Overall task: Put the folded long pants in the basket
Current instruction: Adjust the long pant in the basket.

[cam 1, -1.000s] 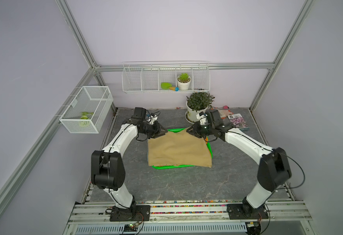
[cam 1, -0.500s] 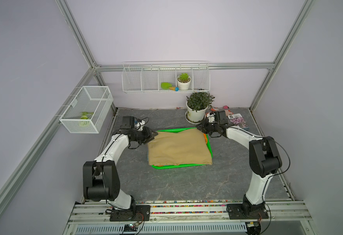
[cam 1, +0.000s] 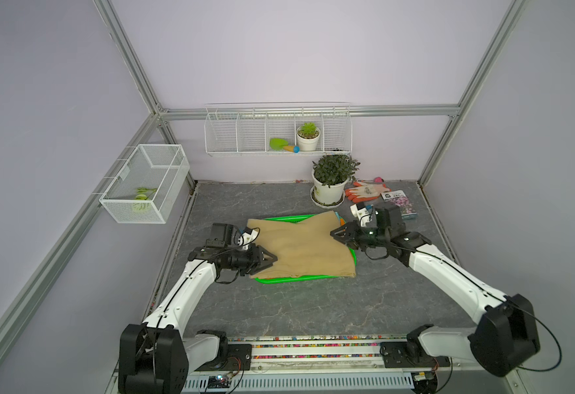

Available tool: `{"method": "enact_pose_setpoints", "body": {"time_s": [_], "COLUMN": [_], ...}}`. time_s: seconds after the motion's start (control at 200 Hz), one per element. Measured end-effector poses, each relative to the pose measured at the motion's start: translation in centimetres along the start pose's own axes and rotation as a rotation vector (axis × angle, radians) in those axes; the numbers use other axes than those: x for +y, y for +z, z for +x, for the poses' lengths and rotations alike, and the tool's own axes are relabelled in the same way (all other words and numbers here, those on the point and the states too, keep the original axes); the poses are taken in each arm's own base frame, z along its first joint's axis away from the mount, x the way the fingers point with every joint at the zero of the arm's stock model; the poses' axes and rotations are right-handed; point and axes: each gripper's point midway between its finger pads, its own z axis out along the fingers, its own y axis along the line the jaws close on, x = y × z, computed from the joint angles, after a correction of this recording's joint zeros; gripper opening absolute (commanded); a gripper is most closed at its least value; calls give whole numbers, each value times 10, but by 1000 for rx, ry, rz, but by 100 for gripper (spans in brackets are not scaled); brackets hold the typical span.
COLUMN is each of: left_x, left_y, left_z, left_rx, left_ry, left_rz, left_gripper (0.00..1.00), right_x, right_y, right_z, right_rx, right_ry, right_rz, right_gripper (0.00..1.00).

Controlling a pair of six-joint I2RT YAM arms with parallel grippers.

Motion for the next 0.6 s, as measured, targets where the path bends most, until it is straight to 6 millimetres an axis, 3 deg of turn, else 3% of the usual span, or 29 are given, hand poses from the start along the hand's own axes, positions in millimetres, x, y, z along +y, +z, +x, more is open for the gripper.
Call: {"method": "enact_pose_setpoints", "body": {"time_s": [0.135, 0.255, 0.32, 0.415, 0.48, 0.6], "left_x": [2, 7, 12, 14, 13, 21], "left_y": [-4, -10, -12, -24, -45, -90], "left_z": [0, 2, 2, -6, -20, -50], "left_rx": [-26, -63, -77, -156, -288, -553], "left_ry": [-21, -44, -67, -65, -26, 12], "left_rz": [-30, -79, -115, -199, -283, -452], "left_gripper": [33, 33, 34, 48, 56, 71], "right_x": [-55, -75, -84, -94, -92, -87], "right_y": [8, -7, -22, -47, -63, -90], "right_z": [25, 23, 17, 6, -7, -41], "right_rx": [95, 94, 63, -6, -68, -222], "right_ry": [98, 105, 88, 51, 3, -99], "right_rz": [113, 161, 215, 331, 394, 515], "right_gripper": [28, 28, 29, 33, 36, 52]}}
